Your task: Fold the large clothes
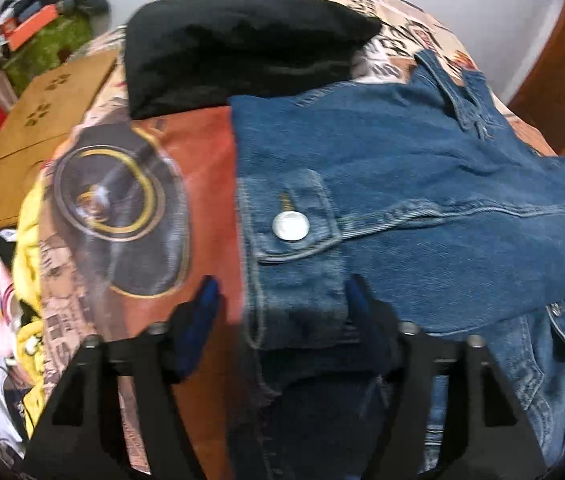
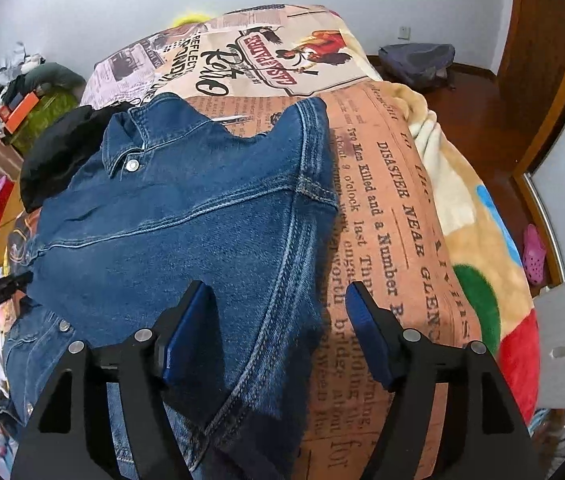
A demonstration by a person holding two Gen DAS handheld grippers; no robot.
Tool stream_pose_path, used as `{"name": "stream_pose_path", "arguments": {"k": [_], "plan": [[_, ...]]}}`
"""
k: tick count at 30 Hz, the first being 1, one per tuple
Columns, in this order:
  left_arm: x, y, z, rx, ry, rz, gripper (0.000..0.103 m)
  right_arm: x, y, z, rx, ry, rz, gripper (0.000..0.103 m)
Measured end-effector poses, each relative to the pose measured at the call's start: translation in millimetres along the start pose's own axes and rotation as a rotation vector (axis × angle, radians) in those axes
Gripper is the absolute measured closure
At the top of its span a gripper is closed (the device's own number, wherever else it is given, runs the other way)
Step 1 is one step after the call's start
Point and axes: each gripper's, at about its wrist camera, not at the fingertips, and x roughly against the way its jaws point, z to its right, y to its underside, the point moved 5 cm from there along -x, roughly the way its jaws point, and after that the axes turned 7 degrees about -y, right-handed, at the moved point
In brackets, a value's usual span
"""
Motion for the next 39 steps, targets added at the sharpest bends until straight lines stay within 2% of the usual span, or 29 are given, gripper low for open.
{"name": "stream_pose_path", "arguments": {"k": [4, 8, 13, 16, 20, 25, 28, 31, 33, 34, 35, 36, 37, 38, 39], "plan": [[12.1, -1.8, -8.5, 0.006, 0.017, -0.015, 0.034, 15.2, 0.5, -4.7, 0.067, 0.02, 0.012, 0.036], [38.1, -3.0, -19.6, -0.035, -0.026, 0.017, 0.034, 37.4, 1.8, -6.1, 0.108, 0.034, 0.048, 0.036], [61.0, 13.3, -24.3, -0.054, 0.017, 0.004, 0.034, 54.0, 12.4, -4.9, 0.102, 0.009, 0.049, 0.036], [60.8, 28.8, -23.5, -0.04, 0.066, -0.038, 0.034, 56.1, 22.7, -6.4, 0.117, 0.011, 0.033, 0.036], [46.3, 60.7, -20.5, 0.005, 0.159, -0.138, 0.034, 48.6, 39.9, -8.0, 0.132, 0.008, -0.016, 0.036], [23.4, 96.7, -21.1, 0.051, 0.195, -0.244, 0.033, 27.9, 66.2, -8.8, 0.114, -0.015, -0.093, 0.036], [21.1, 107.5, -27.1, 0.141, 0.259, -0.259, 0.033, 23.1, 75.4, -9.2, 0.095, -0.048, -0.098, 0.036], [22.1, 113.5, -30.0, 0.218, 0.362, -0.294, 0.034, 19.6, 80.9, -6.3, 0.039, -0.097, -0.108, 0.036], [26.8, 116.2, -23.9, 0.213, 0.406, -0.285, 0.034, 17.9, 83.5, -3.9, 0.005, -0.124, -0.098, 0.036], [29.7, 116.0, -20.7, 0.201, 0.409, -0.279, 0.041, 17.8, 85.2, -3.9, -0.006, -0.133, -0.092, 0.035], [34.8, 114.9, -14.5, 0.18, 0.422, -0.267, 0.046, 18.0, 85.7, -4.4, -0.011, -0.138, -0.089, 0.038], [38.6, 112.5, -10.0, 0.168, 0.432, -0.259, 0.058, 19.3, 86.0, -6.7, -0.011, -0.154, -0.086, 0.044], [42.3, 110.0, -4.8, 0.152, 0.437, -0.249, 0.068, 20.8, 86.6, -12.7, -0.002, -0.195, -0.089, 0.064], [46.7, 107.6, -0.3, 0.133, 0.437, -0.236, 0.072, 22.0, 86.9, -17.6, 0.008, -0.222, -0.095, 0.078], [51.4, 104.2, 5.2, 0.11, 0.431, -0.221, 0.081, 24.4, 86.1, -21.9, 0.025, -0.218, -0.091, 0.082]]}}
